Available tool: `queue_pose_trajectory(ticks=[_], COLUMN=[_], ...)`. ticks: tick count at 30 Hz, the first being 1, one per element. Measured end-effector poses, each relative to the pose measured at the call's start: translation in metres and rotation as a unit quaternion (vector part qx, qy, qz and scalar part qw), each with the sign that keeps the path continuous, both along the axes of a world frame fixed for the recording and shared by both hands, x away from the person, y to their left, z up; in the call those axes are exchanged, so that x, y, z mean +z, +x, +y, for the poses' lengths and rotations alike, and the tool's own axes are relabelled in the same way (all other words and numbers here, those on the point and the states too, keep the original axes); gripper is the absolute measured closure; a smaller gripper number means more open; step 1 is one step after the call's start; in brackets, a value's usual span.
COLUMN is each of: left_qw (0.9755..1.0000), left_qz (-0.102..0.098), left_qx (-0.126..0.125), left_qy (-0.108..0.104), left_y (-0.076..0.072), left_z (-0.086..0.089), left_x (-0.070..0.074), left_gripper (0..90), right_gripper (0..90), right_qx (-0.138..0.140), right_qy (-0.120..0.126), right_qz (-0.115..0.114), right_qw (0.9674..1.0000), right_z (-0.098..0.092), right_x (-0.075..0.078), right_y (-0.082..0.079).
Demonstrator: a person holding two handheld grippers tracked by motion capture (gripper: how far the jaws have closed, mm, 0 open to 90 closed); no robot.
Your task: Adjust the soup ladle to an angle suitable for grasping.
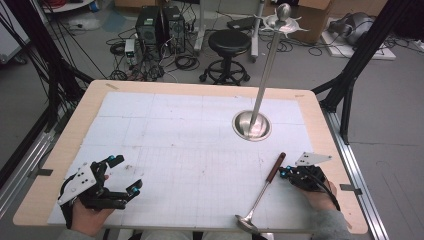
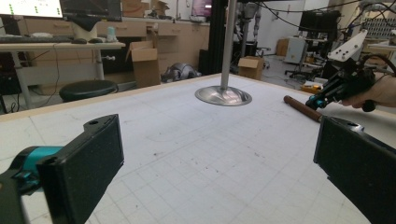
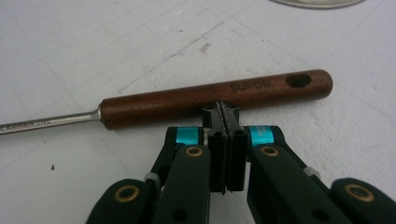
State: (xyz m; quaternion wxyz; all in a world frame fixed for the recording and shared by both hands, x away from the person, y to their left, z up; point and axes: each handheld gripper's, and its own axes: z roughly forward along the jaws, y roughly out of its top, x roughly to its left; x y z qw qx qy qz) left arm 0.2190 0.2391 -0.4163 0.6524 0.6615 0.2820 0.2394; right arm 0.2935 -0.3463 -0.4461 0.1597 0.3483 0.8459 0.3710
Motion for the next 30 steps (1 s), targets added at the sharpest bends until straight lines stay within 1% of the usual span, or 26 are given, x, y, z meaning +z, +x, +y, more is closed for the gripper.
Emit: queue_pose_trajectory(ticks=[6, 9, 10, 12, 14, 16, 17, 22, 24, 27, 30], left_qw=[1.0, 1.0, 1.0, 1.0, 0.9999, 1.0, 1.0, 0.9999, 0.9999, 0.9999, 0.9999], left_qz=[0.0, 0.002, 0.002, 0.004, 0.005, 0.004, 0.003, 0.003, 0.004, 0.004, 0.003], left_qx=[0.003, 0.003, 0.003, 0.005, 0.005, 0.006, 0.006, 0.011, 0.01, 0.012, 0.013], left_qy=[0.002, 0.0, 0.003, 0.004, 0.008, 0.007, 0.005, 0.009, 0.009, 0.008, 0.008], left_y=[-0.001, -0.001, 0.0, 0.0, 0.0, 0.0, 0.0, -0.001, -0.001, -0.001, -0.002], left_z=[0.001, 0.001, 0.001, 0.0, 0.0, 0.0, 0.0, 0.002, 0.002, 0.002, 0.003], left_x=[0.0, -0.001, -0.001, -0.002, -0.002, -0.002, -0.002, -0.002, -0.002, -0.002, -0.002], left_gripper=[1.9, 1.9, 1.9, 1.9, 1.9, 1.9, 1.9, 1.9, 1.9, 1.9, 1.9], right_gripper=[90.0, 90.0, 90.0, 90.0, 90.0, 90.0, 90.0, 90.0, 90.0, 90.0, 90.0], right_qx=[0.008, 0.007, 0.006, 0.007, 0.01, 0.015, 0.018, 0.035, 0.039, 0.047, 0.058], right_qy=[-0.003, 0.004, 0.003, 0.011, 0.009, 0.01, 0.006, 0.002, 0.009, 0.005, 0.001], right_qz=[-0.001, 0.003, 0.003, 0.005, 0.004, 0.005, 0.001, 0.002, 0.005, 0.004, 0.004], right_qw=[1.0, 1.0, 1.0, 0.9999, 0.9999, 0.9998, 0.9998, 0.9994, 0.9992, 0.9989, 0.9983], right_z=[0.008, 0.01, 0.011, 0.013, 0.018, 0.024, 0.027, 0.04, 0.043, 0.048, 0.058], right_x=[-0.001, -0.001, -0.001, -0.002, -0.002, -0.002, -0.001, -0.001, -0.001, -0.001, 0.0], right_y=[0.004, 0.007, 0.007, 0.01, 0.011, 0.013, 0.014, 0.018, 0.02, 0.021, 0.022])
